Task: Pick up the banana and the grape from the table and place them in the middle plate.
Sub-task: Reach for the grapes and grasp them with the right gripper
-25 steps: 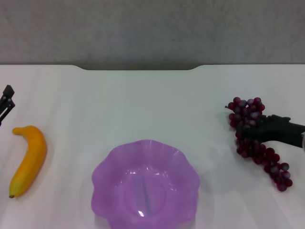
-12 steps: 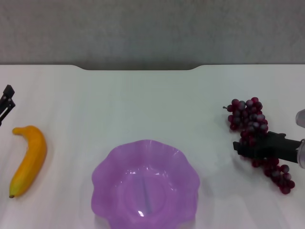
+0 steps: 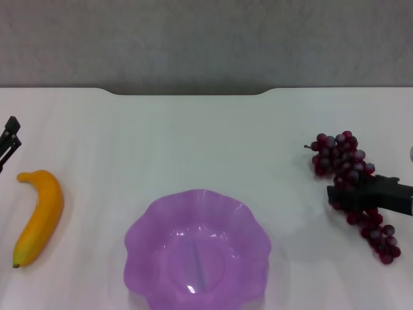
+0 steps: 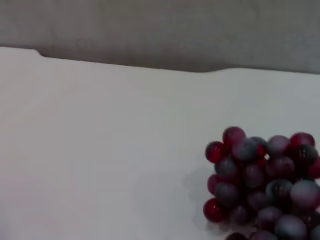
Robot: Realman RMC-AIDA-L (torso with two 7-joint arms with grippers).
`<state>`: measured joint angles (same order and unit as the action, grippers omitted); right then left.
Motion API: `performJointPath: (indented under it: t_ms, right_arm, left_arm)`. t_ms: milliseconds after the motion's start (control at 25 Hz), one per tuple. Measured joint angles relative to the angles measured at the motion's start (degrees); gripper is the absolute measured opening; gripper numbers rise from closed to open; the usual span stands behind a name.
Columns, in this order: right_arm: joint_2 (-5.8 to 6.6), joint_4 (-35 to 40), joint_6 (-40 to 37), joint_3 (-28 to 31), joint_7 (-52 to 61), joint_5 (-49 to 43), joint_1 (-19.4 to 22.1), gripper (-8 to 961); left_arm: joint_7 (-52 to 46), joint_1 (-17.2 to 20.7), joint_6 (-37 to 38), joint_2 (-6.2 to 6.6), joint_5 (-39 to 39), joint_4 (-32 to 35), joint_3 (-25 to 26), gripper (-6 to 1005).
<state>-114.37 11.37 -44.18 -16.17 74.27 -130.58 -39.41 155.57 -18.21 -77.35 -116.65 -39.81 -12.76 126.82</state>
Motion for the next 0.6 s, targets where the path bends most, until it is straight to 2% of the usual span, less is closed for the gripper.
performJointPath:
  t_ms: [600]
  right_arm:
    - [-0.22, -0.48, 2.03, 0.00, 0.26, -0.02, 1.19, 811]
  left_arm:
    - [-0.10, 0.07, -0.52, 0.02, 0.00, 0.02, 0.00, 897]
